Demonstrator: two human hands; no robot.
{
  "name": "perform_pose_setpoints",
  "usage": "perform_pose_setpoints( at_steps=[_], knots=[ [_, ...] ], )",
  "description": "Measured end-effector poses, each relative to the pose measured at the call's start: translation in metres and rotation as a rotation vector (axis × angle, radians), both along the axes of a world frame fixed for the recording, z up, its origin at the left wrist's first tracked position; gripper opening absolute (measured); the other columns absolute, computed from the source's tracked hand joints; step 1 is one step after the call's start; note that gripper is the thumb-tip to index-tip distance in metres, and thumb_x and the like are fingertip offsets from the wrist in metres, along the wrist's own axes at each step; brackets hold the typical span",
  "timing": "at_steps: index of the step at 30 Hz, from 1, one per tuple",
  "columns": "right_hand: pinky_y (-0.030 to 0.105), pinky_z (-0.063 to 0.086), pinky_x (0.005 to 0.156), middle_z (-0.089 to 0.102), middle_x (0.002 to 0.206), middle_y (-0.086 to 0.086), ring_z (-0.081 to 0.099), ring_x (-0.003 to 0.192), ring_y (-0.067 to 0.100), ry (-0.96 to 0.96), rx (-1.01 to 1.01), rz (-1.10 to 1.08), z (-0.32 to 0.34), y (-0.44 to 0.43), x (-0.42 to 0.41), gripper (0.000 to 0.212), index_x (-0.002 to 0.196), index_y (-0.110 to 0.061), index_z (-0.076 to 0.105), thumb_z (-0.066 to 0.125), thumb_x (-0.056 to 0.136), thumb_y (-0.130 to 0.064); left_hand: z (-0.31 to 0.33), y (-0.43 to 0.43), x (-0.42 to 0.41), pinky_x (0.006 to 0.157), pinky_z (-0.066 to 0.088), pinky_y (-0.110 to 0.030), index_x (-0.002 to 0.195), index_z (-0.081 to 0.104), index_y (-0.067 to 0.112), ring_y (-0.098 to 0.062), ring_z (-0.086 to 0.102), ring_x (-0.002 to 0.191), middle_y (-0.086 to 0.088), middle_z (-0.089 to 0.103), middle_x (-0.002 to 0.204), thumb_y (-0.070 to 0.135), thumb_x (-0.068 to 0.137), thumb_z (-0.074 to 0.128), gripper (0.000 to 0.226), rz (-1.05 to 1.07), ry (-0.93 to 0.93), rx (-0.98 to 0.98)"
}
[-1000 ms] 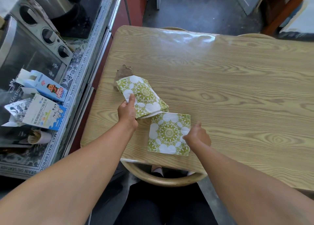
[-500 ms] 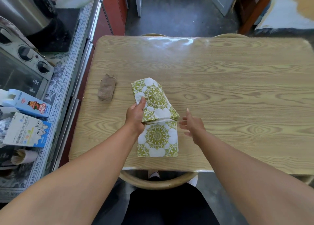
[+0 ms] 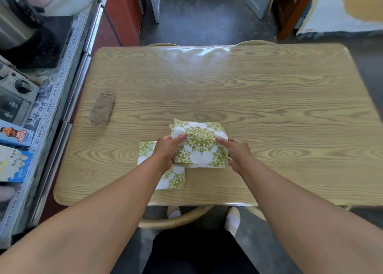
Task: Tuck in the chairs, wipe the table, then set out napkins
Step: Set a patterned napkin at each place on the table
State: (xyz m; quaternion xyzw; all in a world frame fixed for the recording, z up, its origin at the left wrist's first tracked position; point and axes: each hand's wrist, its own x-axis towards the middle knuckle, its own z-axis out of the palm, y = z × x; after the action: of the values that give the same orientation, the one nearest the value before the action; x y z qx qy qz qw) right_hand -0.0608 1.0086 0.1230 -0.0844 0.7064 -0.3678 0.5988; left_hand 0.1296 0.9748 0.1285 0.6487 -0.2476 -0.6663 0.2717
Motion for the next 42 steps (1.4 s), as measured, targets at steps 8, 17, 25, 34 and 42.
perform_pose_setpoints(
  at_steps=[8, 17, 25, 34, 42],
  knots=[
    [0.054, 0.047, 0.099, 0.072, 0.105, 0.014, 0.066, 0.105, 0.034, -0.038, 0.043, 0.032, -0.012, 0.022, -0.097, 0.05, 0.098, -0.006, 0.068, 0.092, 0.057, -0.017, -0.004, 0.028, -0.091, 0.086, 0.051, -0.033, 0.11, 0.067, 0.003, -0.017, 0.065, 0.093, -0.003, 0.072, 0.098, 0.018, 0.082, 0.076, 0.033, -0.081, 0.05, 0.06],
    [0.053, 0.048, 0.099, 0.07, 0.112, 0.013, 0.067, 0.103, 0.033, -0.115, 0.085, 0.047, -0.013, 0.038, -0.171, 0.075, 0.114, -0.008, 0.063, 0.094, 0.047, -0.025, -0.014, 0.046, -0.154, 0.105, 0.044, -0.052, 0.12, 0.06, -0.001, -0.037, 0.062, 0.112, -0.021, 0.066, 0.12, 0.011, 0.092, 0.063, 0.031, -0.035, 0.093, 0.109],
    [0.049, 0.041, 0.107, 0.068, 0.111, 0.01, 0.06, 0.109, 0.027, 0.032, 0.097, 0.004, -0.009, 0.054, -0.207, 0.055, 0.113, -0.001, 0.064, 0.088, 0.065, -0.014, -0.019, 0.051, -0.194, 0.094, 0.052, -0.048, 0.118, 0.061, -0.001, -0.035, 0.065, 0.103, -0.018, 0.069, 0.112, 0.008, 0.092, 0.062, 0.027, -0.117, 0.096, 0.165],
    [0.047, 0.046, 0.104, 0.07, 0.111, 0.009, 0.064, 0.106, 0.026, -0.023, 0.135, -0.194, -0.017, 0.079, -0.223, 0.053, 0.106, -0.007, 0.067, 0.088, 0.058, -0.014, -0.035, 0.051, -0.215, 0.062, 0.056, -0.037, 0.117, 0.061, 0.001, -0.029, 0.07, 0.087, -0.014, 0.072, 0.101, 0.007, 0.082, 0.074, 0.038, -0.148, 0.125, 0.231],
    [0.034, 0.042, 0.096, 0.064, 0.111, 0.013, 0.055, 0.099, 0.023, 0.18, 0.18, -0.266, -0.022, 0.097, -0.232, 0.044, 0.118, 0.003, 0.062, 0.078, 0.08, -0.011, -0.048, 0.06, -0.228, 0.063, 0.058, -0.038, 0.124, 0.059, 0.001, -0.03, 0.071, 0.086, -0.017, 0.071, 0.109, 0.018, 0.093, 0.064, 0.036, -0.16, 0.166, 0.277]
  ],
)
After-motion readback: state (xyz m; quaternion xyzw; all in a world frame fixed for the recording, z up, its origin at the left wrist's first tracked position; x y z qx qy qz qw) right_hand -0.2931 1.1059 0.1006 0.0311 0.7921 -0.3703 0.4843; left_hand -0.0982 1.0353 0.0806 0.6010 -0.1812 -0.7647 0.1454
